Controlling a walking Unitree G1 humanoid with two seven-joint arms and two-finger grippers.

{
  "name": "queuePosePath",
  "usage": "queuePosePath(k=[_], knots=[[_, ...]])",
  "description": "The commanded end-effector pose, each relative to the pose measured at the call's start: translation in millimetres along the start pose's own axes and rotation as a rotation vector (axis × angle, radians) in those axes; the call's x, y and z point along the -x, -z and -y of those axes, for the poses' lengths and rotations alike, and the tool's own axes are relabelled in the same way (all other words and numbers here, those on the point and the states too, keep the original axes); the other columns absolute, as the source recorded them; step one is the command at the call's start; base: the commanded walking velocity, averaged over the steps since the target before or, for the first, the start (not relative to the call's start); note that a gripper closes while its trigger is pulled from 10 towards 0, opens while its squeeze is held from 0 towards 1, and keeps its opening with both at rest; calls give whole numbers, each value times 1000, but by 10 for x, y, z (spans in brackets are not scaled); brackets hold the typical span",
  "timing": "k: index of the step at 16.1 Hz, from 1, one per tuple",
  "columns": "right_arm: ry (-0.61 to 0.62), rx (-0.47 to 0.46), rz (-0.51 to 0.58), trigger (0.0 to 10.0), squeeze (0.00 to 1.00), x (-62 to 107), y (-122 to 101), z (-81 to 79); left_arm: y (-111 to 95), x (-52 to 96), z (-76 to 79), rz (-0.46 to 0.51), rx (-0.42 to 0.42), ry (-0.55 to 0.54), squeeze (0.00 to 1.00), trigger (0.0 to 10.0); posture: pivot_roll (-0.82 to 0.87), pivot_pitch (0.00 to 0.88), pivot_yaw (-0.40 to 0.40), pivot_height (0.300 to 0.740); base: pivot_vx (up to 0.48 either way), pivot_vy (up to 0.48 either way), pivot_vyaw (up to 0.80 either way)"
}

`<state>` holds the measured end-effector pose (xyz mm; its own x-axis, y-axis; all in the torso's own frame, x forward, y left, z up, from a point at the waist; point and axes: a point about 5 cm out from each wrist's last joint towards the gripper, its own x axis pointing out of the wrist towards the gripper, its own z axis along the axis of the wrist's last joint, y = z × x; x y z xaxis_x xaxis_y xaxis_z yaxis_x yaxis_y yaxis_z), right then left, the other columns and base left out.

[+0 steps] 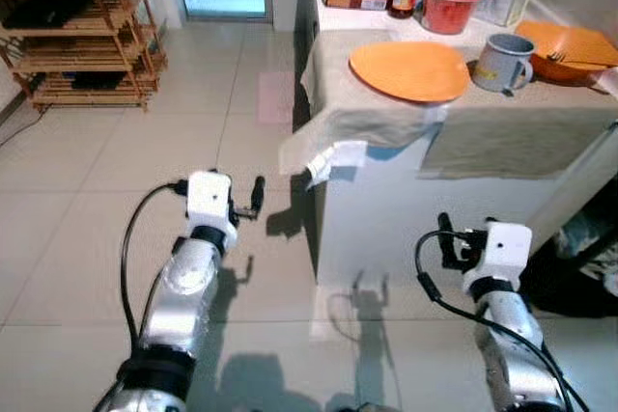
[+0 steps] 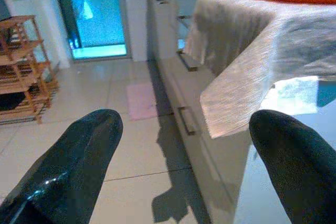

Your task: Setting the table

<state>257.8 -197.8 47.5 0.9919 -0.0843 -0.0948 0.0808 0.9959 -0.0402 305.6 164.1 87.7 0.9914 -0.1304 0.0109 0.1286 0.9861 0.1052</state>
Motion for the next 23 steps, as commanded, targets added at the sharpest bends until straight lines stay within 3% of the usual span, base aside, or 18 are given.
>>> queuePosePath(k=[1,9,13,16,18,23], knots=[[-20,4,10,10000,0,-4,-21,-47,-25,-14,-6,4,-10,-1,0,10000,-53,0,0,740,0,-480,0],[-11,13,7,10000,0,2,-23,-52,-70,-107,5,-2,-9,4,0,10000,-62,0,9,740,0,-474,0],[-11,17,6,10000,0,-5,-20,-55,-88,-151,33,-7,-15,10,0,10000,-64,0,15,740,253,-403,0],[-10,19,4,10000,0,-1,-22,-61,-67,-180,97,-31,-84,34,0,10000,-63,0,16,740,92,-129,0],[-11,22,5,10000,0,-2,-22,-62,-131,-162,151,17,6,85,0,10000,-64,0,17,740,231,0,0],[-45,49,63,10000,0,-32,-147,-128,-234,-203,71,62,32,28,0,10000,-65,0,19,740,476,0,0]])
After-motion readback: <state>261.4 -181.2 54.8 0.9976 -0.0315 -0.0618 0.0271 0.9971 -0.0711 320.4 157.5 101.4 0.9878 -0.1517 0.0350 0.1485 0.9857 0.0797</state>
